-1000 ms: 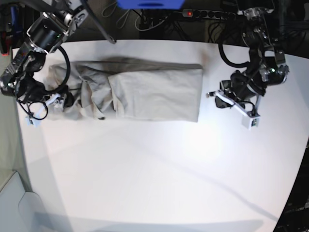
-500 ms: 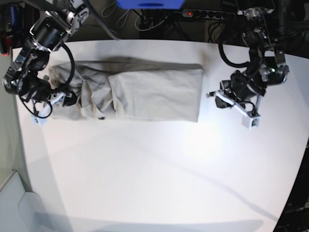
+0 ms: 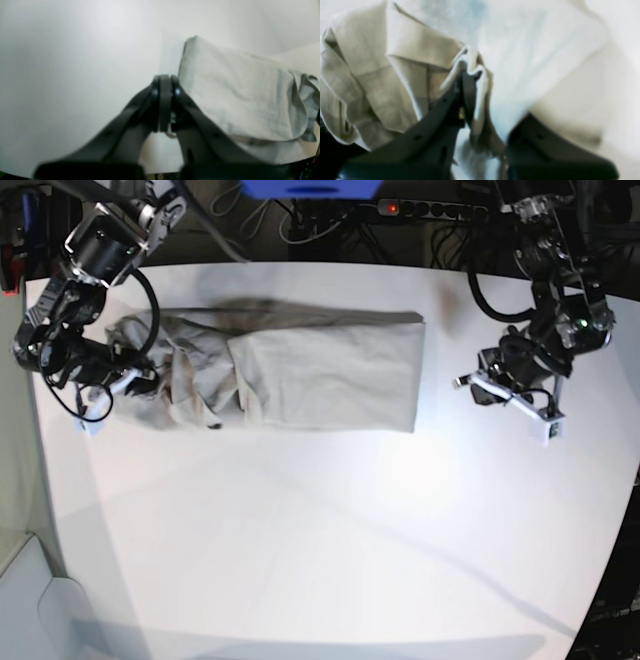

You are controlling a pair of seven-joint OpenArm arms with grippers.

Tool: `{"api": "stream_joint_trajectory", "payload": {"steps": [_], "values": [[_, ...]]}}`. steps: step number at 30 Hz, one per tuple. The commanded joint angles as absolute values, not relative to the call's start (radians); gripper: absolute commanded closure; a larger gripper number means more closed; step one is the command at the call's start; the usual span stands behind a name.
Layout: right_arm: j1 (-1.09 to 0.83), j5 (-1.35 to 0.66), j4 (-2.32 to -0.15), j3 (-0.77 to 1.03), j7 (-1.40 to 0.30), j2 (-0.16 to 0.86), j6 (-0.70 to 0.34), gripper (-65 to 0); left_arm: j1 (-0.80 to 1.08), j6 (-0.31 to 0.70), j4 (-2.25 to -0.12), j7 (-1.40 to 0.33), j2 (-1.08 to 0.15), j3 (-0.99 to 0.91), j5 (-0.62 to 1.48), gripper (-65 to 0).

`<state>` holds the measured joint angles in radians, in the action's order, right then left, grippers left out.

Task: Layout the t-shirt on the table in an organized manner, then fold the t-shirt properly
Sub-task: 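Open both grippers and withdraw them from the folded shirt, then grasp one end of the grey shirt band with both grippers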

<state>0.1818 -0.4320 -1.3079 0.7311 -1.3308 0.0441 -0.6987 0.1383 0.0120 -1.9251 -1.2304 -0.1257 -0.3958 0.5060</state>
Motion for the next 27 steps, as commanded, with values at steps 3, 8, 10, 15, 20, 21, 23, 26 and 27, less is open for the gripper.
{"api": "stream_joint_trajectory", "payload": {"steps": [3,8,10,15,20,21,23,26,27], "values": [[0.179,-0.375,-1.305,0.725,-1.376,0.042,-0.698,0.0,0.14,0.008,-1.937,-1.222,-0.133,-0.429,0.51,0.0],[0.179,-0.377,-1.307,0.725,-1.376,0.045,-0.698,0.0,0.147,0.002,-1.856,-1.222,-0.136,-0.532,0.509,0.0],[0.179,-0.377,-1.311,0.73,-1.376,0.05,-0.698,0.0,0.14,0.002,-1.784,-1.222,-0.154,-0.57,0.509,0.0],[0.176,-0.377,-1.438,0.728,-1.391,0.044,-0.698,0.0,0.131,0.002,-1.639,-1.211,-0.165,-0.582,0.51,0.0],[0.165,-0.377,-1.59,0.723,-1.396,0.013,-0.698,0.0,0.081,0.002,-1.584,-1.213,-0.156,-0.579,0.51,0.0],[0.163,-0.377,-1.621,0.723,-1.396,0.005,-0.698,0.0,0.073,0.002,-1.584,-1.211,-0.151,-0.57,0.51,0.0],[0.163,-0.377,-1.661,0.722,-1.396,-0.008,-0.698,0.0,0.051,0.002,-1.584,-1.211,-0.148,-0.539,0.509,0.0],[0.162,-0.377,-1.689,0.68,-1.396,-0.008,-0.698,0.0,0.01,0.002,-1.583,-1.21,-0.143,-0.476,0.51,0.0],[0.162,-0.377,-1.696,0.67,-1.396,-0.008,-0.698,0.0,-0.008,0.002,-1.581,-1.21,-0.139,-0.45,0.509,0.0]]}}
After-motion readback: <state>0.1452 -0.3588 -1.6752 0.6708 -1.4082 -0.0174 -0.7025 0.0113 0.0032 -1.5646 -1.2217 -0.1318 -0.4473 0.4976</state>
